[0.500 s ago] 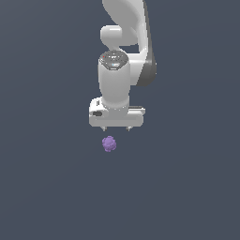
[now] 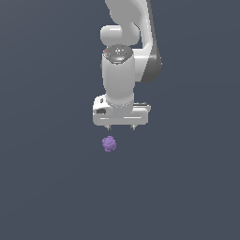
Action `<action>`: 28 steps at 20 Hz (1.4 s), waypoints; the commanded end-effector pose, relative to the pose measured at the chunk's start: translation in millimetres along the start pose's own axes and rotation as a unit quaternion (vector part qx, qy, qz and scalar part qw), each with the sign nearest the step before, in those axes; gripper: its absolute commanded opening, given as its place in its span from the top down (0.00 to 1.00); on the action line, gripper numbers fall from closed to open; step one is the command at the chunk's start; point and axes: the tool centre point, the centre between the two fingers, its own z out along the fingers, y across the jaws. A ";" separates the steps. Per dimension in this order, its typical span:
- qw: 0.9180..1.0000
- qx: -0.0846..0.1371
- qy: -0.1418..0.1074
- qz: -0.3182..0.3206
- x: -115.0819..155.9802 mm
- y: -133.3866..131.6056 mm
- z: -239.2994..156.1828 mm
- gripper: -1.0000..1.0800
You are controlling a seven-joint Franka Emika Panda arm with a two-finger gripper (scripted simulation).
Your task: Pick up the object and move it to a goal position.
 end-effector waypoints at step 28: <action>0.987 -0.009 -0.015 -0.157 -8.0 40.9 67.4 0.04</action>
